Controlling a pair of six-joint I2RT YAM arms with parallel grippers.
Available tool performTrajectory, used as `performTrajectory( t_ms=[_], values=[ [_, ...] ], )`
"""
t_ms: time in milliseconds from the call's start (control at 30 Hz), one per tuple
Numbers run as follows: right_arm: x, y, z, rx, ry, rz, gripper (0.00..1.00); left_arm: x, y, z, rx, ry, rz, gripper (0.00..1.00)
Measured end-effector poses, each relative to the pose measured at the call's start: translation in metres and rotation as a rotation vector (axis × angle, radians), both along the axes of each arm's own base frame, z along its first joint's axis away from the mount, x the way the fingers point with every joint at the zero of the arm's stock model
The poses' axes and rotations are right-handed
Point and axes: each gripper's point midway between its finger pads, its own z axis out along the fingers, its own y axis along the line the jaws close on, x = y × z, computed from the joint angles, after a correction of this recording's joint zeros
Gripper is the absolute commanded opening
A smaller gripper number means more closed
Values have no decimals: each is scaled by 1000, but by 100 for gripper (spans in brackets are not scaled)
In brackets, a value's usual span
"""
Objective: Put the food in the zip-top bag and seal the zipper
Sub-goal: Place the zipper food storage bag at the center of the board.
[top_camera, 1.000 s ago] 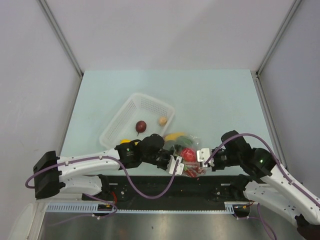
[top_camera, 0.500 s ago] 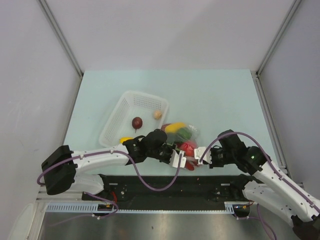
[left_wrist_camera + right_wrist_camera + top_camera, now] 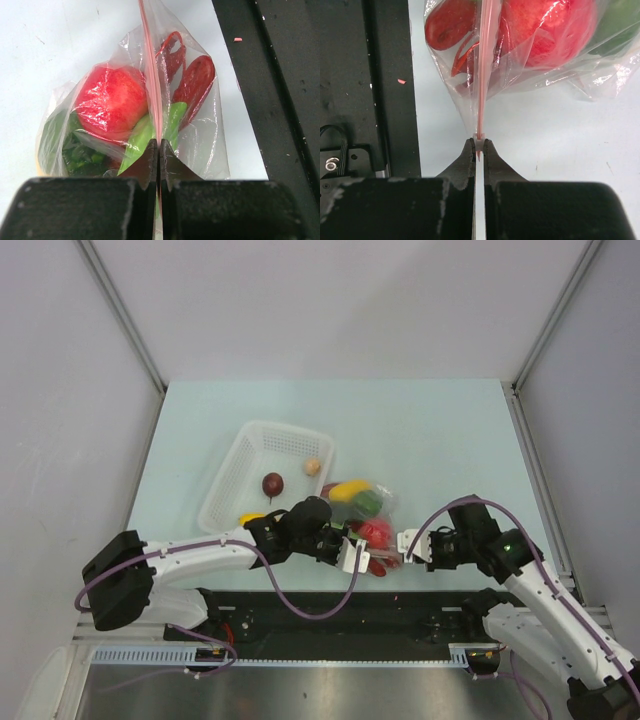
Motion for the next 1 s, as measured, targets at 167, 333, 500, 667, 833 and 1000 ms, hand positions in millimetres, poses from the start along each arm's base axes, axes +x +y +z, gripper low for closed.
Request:
performTrajectory(
  t_ms=[167,333,500,667,833,1000],
  values=[
    [-5,1,0,8,14,19,12,-1,1,-1,4,6,-3,0],
    [-12,1,0,2,40,33,63,-8,2,-5,26,16,-16,0],
    [-19,9,13,23,43,72,71,-17,4,-11,53,20,-32,0],
    [-24,21,32,67,35,95,73,-21,5,-15,68,21,-38,0],
    [-24,26,37,89,47,79,78,-24,6,-12,68,16,-39,18],
    [-23,28,34,87,72,60,79,-27,11,-15,89,32,-33,25]
  ],
)
